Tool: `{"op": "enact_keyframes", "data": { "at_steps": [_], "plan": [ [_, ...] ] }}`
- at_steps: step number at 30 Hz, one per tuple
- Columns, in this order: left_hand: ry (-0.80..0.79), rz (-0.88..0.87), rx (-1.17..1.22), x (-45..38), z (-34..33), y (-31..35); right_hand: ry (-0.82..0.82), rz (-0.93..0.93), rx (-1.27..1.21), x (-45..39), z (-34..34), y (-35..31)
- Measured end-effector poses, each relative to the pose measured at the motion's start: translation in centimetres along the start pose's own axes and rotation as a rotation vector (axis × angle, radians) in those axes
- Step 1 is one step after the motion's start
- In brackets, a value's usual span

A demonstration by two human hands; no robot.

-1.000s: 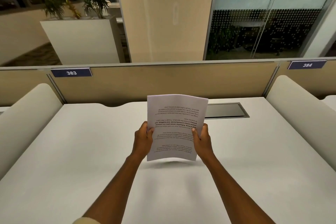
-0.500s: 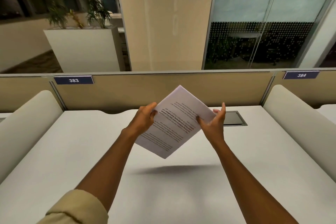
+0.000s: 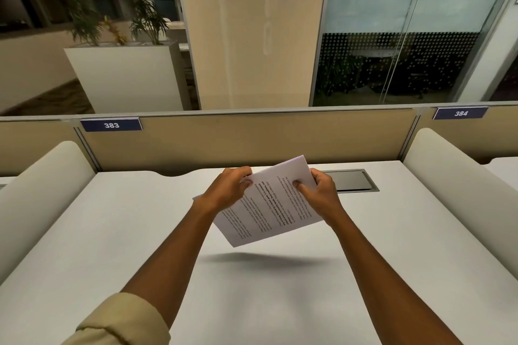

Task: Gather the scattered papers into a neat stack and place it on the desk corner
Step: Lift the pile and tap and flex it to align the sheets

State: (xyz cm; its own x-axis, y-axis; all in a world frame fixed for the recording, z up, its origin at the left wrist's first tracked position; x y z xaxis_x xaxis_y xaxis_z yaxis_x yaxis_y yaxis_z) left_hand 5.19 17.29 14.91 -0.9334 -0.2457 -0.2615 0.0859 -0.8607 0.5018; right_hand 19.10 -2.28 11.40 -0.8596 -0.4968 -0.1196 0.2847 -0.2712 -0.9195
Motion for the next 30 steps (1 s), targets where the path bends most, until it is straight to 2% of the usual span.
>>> {"op": "enact_keyframes", "data": {
  "at_steps": [9, 11, 14, 18, 22, 30],
  "plan": [
    [0.028, 0.282, 0.144, 4.3, 0.1, -6.6, -0.017, -0.073, -0.134, 1.2, 1.7, 1.9],
    [0.065, 0.349, 0.295, 5.4, 0.2, -7.7, -0.022, -0.097, -0.162, 1.5, 2.0, 2.5],
    [0.163, 0.445, 0.645, 7.3, -0.6, -8.7, -0.027, -0.136, -0.229, 1.9, 2.1, 3.6],
    [0.19, 0.485, 0.88, 8.5, -3.3, -8.4, -0.011, -0.18, -0.292, 2.5, 1.4, 4.9],
    [0.242, 0.51, 0.846, 9.1, -5.4, -7.8, 0.005, -0.199, -0.3, 3.0, 0.5, 5.8],
    [0.365, 0.555, 0.575, 9.6, -6.7, -7.7, 0.037, -0.228, -0.273, 3.9, -0.4, 7.2]
  ]
}}
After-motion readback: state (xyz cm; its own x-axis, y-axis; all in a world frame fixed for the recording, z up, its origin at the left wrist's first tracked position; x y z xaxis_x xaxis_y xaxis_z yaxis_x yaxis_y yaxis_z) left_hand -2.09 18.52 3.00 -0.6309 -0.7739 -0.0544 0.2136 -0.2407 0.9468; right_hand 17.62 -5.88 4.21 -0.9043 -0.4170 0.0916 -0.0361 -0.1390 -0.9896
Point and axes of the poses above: each hand's wrist, its own x-axis away from the middle knuckle, its own z-axis out of the back of the hand, y = z × x, the point moved 4 cm from there along -x, towards the middle knuckle, and after that the axes turned 5 degrees about -z, right-handed, at the moved point
